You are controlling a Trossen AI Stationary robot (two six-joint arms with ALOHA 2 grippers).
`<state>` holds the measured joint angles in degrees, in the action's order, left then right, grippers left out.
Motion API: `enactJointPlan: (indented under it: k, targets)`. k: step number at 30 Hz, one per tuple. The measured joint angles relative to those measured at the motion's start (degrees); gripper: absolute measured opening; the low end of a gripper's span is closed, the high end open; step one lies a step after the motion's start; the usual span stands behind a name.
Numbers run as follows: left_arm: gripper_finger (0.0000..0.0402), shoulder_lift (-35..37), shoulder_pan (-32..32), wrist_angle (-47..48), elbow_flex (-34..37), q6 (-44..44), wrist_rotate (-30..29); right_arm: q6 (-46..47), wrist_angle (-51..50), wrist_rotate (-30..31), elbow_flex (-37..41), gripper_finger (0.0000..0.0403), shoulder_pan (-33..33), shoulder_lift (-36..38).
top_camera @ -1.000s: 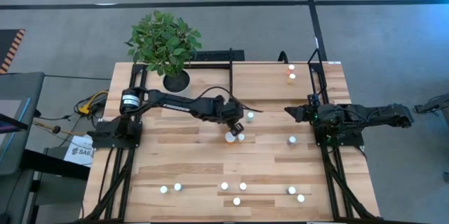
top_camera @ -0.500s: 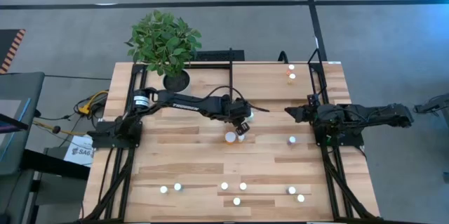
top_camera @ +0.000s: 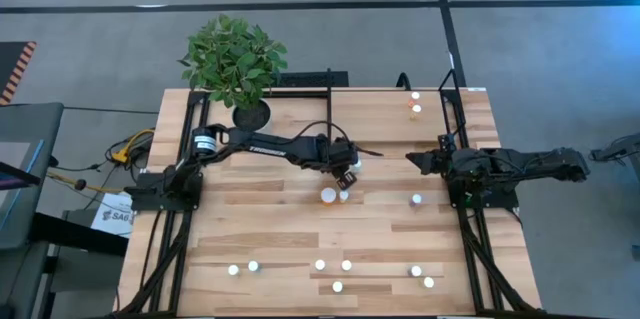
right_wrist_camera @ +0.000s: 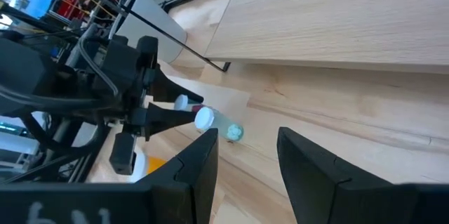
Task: Pick and place medicine bottles onto shelf by color
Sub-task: Adjust the blue pill bottle, then adjust the orange pill bottle
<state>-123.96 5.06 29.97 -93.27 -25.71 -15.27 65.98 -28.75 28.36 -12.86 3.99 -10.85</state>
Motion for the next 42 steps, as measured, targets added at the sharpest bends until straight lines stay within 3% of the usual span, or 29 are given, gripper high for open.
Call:
enactJointPlan:
  k: [18, 31, 42]
  targets:
    - [0.0108, 0.0, 0.5, 0.0, 0.0, -2.0, -0.1, 0.0, 0.0, 0.0, 0.0, 0.017, 0.0, 0.0]
    - [0.0182, 0.4, 0.8, 0.3, 0.0, -3.4, -0.7, 0.0, 0.0, 0.0, 0.0, 0.017, 0.0, 0.0]
    - [0.022, 0.8, 0.0, 18.2, -14.6, -7.1, -0.1, 0.0, 0.0, 0.0, 0.0, 0.017, 0.0, 0.0]
